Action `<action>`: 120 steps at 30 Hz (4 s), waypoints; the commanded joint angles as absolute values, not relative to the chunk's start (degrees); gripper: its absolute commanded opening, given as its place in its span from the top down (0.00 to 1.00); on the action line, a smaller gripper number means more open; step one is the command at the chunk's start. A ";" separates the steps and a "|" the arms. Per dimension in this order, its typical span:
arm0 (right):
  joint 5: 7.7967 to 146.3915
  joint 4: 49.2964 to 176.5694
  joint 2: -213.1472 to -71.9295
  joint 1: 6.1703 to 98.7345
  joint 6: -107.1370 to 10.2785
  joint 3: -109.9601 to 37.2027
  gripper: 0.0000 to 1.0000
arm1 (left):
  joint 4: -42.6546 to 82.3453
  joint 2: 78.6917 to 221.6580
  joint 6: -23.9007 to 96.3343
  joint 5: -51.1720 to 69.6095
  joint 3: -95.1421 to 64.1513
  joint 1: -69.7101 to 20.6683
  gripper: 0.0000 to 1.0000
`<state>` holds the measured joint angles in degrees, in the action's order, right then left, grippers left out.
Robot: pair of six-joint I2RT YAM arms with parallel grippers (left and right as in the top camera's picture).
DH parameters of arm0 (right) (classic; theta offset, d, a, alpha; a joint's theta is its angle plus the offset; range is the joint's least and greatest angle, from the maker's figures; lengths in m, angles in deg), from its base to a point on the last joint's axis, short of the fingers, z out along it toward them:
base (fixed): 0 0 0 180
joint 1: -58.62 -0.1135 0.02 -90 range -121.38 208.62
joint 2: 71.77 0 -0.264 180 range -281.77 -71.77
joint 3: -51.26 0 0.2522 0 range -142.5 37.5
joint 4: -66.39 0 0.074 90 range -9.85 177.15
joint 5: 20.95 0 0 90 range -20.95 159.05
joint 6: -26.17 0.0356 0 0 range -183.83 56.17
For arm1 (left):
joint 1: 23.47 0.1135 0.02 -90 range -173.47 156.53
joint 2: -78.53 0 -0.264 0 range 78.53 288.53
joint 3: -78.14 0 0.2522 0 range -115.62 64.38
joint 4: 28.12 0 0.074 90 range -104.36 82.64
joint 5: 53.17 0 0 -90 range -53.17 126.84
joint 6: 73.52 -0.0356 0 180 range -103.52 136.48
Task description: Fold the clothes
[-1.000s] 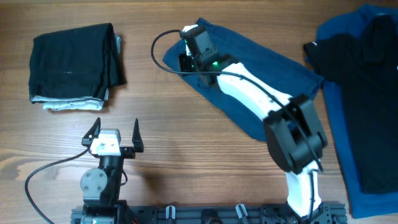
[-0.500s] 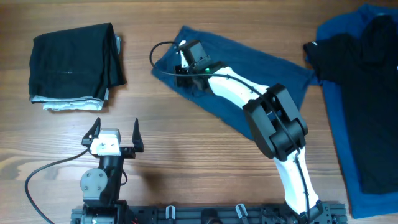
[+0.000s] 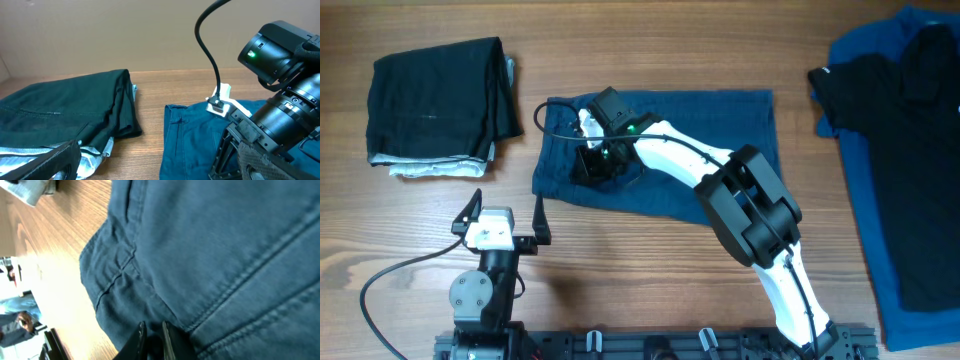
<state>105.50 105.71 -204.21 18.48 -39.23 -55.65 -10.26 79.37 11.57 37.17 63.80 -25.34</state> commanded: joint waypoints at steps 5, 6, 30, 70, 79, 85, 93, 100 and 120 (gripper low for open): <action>94.11 111.48 -187.73 23.09 -45.81 -55.45 0.85 | -10.22 79.02 10.72 36.69 64.06 -25.60 0.00; 91.53 115.15 -185.72 23.85 -45.83 -55.45 0.85 | -10.22 79.02 10.72 36.69 64.06 -25.60 0.00; 70.02 118.71 -183.12 26.83 -47.31 -29.75 0.90 | -10.22 79.02 10.74 36.69 64.06 -25.60 0.00; 68.89 128.99 -176.45 32.18 -53.13 -40.76 0.53 | -10.22 79.02 10.74 36.69 64.06 -25.60 0.00; 68.84 133.18 -176.45 42.58 -53.35 -40.76 0.35 | -10.22 79.02 10.72 36.69 64.06 -25.60 0.00; 68.80 133.31 -176.45 46.21 -53.35 -40.76 0.16 | -10.22 79.02 10.72 36.69 64.06 -25.60 0.00; 68.84 129.45 -176.45 46.26 -53.33 -40.76 0.00 | -10.22 79.02 10.74 36.69 64.06 -25.60 0.00; 68.82 119.96 -176.45 46.26 -53.35 -40.76 0.01 | -10.22 79.02 10.72 36.69 64.06 -25.60 0.00; 68.84 117.01 -176.45 46.26 -53.33 -40.76 0.01 | -10.22 79.02 10.72 36.69 64.06 -25.60 0.00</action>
<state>69.80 117.29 -176.43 46.30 -53.43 -40.32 -10.26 79.37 11.57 37.17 63.80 -25.34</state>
